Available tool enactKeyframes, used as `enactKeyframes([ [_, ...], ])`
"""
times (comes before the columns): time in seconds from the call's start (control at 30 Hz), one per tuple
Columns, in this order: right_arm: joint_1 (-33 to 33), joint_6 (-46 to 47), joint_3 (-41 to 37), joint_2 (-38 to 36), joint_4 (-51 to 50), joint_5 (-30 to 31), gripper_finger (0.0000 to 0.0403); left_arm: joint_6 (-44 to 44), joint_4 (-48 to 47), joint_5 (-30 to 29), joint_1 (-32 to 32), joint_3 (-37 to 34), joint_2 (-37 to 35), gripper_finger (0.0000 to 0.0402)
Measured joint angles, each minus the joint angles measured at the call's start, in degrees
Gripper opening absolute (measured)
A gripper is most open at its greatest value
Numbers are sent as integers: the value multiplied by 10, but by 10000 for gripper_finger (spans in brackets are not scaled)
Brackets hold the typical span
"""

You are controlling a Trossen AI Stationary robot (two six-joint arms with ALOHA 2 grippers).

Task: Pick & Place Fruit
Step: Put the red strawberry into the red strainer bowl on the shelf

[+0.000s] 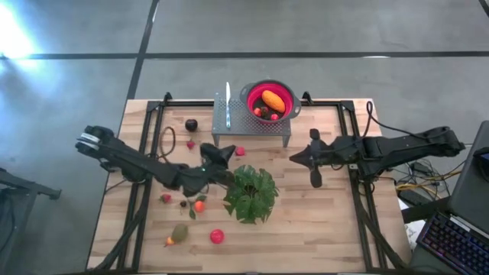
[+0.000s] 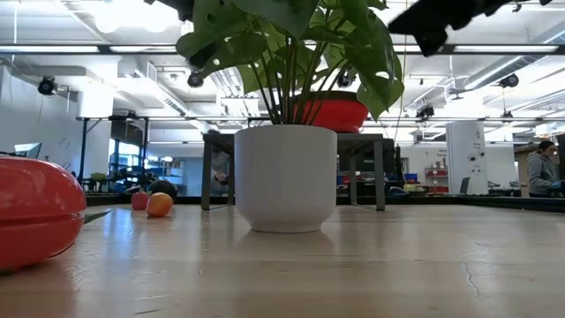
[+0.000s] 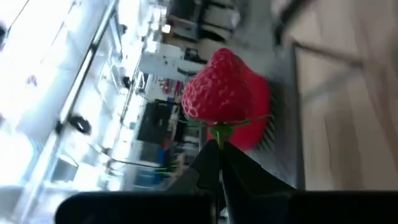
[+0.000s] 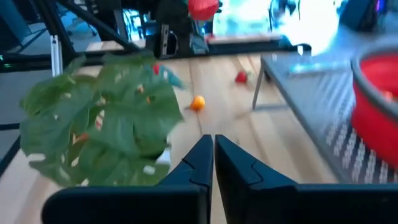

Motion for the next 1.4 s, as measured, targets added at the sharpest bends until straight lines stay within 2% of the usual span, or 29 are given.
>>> enactKeyframes([
  [0.07,0,-35,0,12,37,0,28,-66,6,9,2,2,-25,5],
  [0.17,0,-100,0,31,98,0,52,-235,3,9,4,2,-62,5],
  [0.27,0,-160,0,54,145,1,83,-374,-42,23,5,2,-93,5],
  [0.4,0,-210,0,87,185,2,129,-505,-106,117,11,2,-108,5],
  [0.57,0,-222,0,124,255,2,182,-581,-119,193,30,2,-87,5],
  [0.77,0,-209,0,152,367,2,233,-612,-72,316,61,1,-49,5],
  [0.97,0,-198,0,175,413,1,282,-567,11,326,75,1,-12,5],
  [1.1,0,-201,0,190,446,1,307,-552,50,353,86,11,6,5],
  [1.23,0,-199,0,198,470,1,322,-537,66,395,96,30,25,5],
  [1.4,0,-198,0,200,484,0,326,-511,66,407,102,67,61,5],
])
